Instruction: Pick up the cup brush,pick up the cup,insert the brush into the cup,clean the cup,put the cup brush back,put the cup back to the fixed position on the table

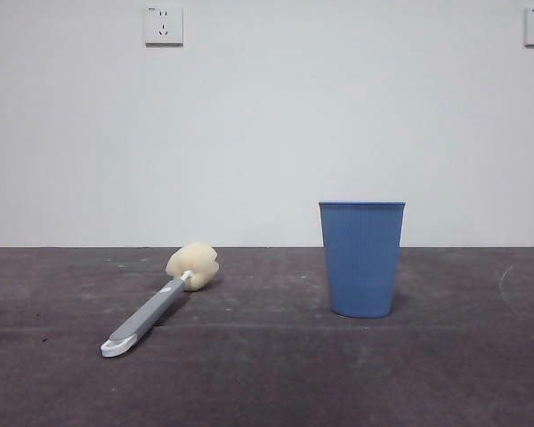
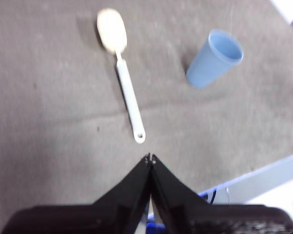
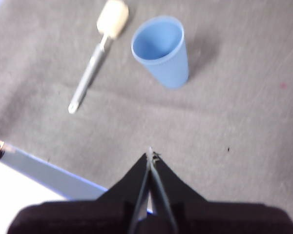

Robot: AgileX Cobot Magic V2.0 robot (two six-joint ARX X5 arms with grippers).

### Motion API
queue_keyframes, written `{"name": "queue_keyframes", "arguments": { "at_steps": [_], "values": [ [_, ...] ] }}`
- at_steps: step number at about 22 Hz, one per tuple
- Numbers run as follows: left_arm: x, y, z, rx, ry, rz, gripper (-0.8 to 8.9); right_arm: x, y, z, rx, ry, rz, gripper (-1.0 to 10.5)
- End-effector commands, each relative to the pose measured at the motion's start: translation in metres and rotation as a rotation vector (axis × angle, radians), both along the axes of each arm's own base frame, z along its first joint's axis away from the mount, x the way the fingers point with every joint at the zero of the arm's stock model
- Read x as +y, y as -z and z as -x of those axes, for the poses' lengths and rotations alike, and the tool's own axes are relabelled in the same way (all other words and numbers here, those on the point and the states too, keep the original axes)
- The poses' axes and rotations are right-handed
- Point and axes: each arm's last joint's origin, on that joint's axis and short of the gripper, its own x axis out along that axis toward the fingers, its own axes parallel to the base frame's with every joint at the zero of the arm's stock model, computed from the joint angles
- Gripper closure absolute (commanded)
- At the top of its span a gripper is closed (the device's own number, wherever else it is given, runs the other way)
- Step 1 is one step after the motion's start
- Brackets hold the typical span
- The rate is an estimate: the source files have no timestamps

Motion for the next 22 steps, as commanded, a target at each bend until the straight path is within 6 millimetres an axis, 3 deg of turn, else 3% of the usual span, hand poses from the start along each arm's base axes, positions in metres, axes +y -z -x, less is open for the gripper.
{"name": "queue_keyframes", "arguments": {
  "at_steps": [1,6,7,9,10,16,22],
  "values": [
    [0.000,-0.001,0.001,-0.018,0.028,-0.021,8.20,0.000,0.000,0.000,-0.002,-0.017,0.010,9.6],
    [-0.001,-0.001,0.000,-0.019,0.032,-0.020,8.01,0.000,0.000,-0.001,-0.002,-0.017,0.009,9.2],
    [-0.001,-0.001,0.000,-0.018,0.032,-0.019,7.14,0.000,0.000,-0.001,-0.002,-0.017,0.009,8.0],
    [-0.001,-0.001,0.000,-0.018,0.035,-0.013,3.50,0.000,0.000,-0.001,-0.002,-0.011,0.004,4.5],
    [-0.002,-0.001,0.001,-0.020,0.059,0.002,2.45,0.000,0.000,-0.001,-0.003,-0.009,0.003,3.4],
    [-0.004,-0.004,-0.012,-0.028,0.085,0.026,2.47,0.000,0.000,-0.001,-0.005,-0.010,0.002,3.4],
    [-0.017,-0.003,-0.052,0.000,0.166,0.033,2.47,0.001,-0.001,-0.002,-0.011,-0.026,-0.016,3.4]
  ]
}}
